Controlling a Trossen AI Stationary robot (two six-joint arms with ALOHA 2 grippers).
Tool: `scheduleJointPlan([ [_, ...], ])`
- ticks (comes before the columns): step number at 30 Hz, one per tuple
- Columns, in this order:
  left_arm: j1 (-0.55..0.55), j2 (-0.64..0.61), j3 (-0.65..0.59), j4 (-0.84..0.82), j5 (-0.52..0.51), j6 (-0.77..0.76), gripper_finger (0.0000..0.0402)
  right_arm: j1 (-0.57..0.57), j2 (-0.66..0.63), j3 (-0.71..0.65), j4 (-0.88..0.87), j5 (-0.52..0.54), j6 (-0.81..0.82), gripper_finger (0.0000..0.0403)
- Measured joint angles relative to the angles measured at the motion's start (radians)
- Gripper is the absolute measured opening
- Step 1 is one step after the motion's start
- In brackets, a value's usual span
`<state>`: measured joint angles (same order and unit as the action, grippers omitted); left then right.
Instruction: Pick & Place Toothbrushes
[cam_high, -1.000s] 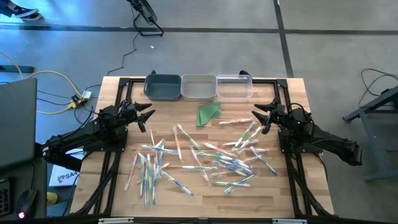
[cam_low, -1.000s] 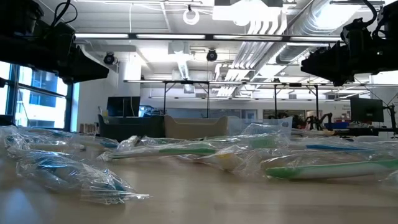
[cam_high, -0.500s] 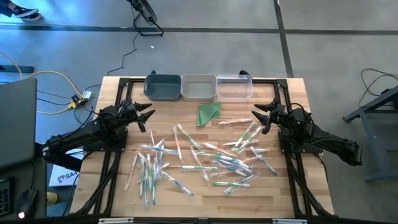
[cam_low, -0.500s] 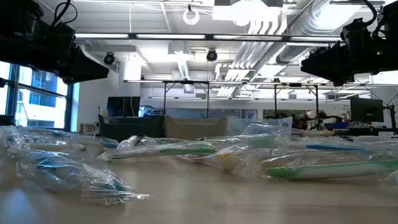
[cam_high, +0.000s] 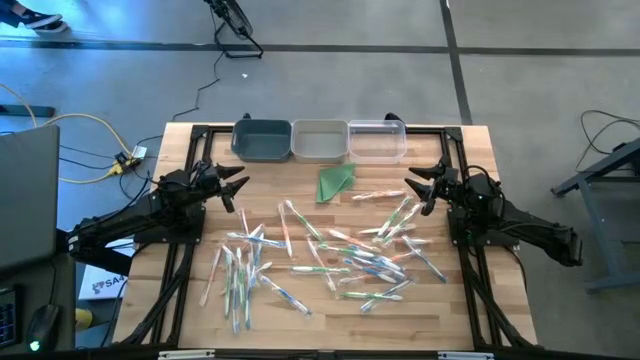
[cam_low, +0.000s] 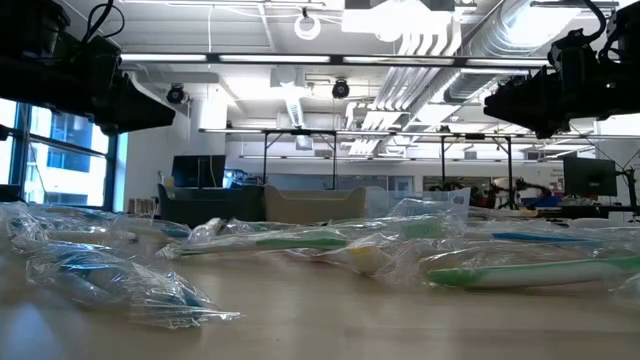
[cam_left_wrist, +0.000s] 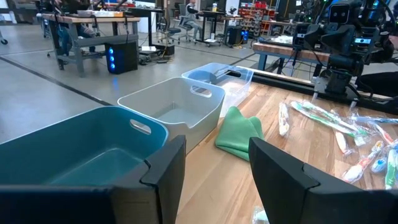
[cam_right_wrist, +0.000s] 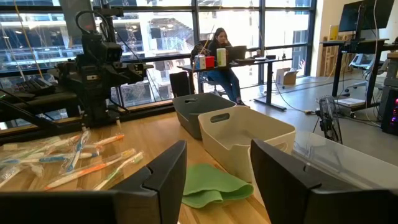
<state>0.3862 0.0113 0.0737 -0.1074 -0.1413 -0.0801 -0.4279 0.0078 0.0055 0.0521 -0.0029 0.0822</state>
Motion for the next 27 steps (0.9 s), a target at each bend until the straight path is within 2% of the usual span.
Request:
scheduleJointPlan([
  [13,0.000,0.000,0.000,0.000,0.000,-0.001,0.0171,0.000,0.000,0.000,0.001,0.002,0.000,0.0172],
  [19,0.000,0.000,0.000,0.001,0.002,-0.152,0.0171,0.000,0.000,0.000,0.004,0.001,0.000,0.0172],
  [27,0.000,0.000,0.000,0.001,0.002,-0.161,0.0171,0.000,0.000,0.000,0.005,-0.004,0.000,0.0172],
])
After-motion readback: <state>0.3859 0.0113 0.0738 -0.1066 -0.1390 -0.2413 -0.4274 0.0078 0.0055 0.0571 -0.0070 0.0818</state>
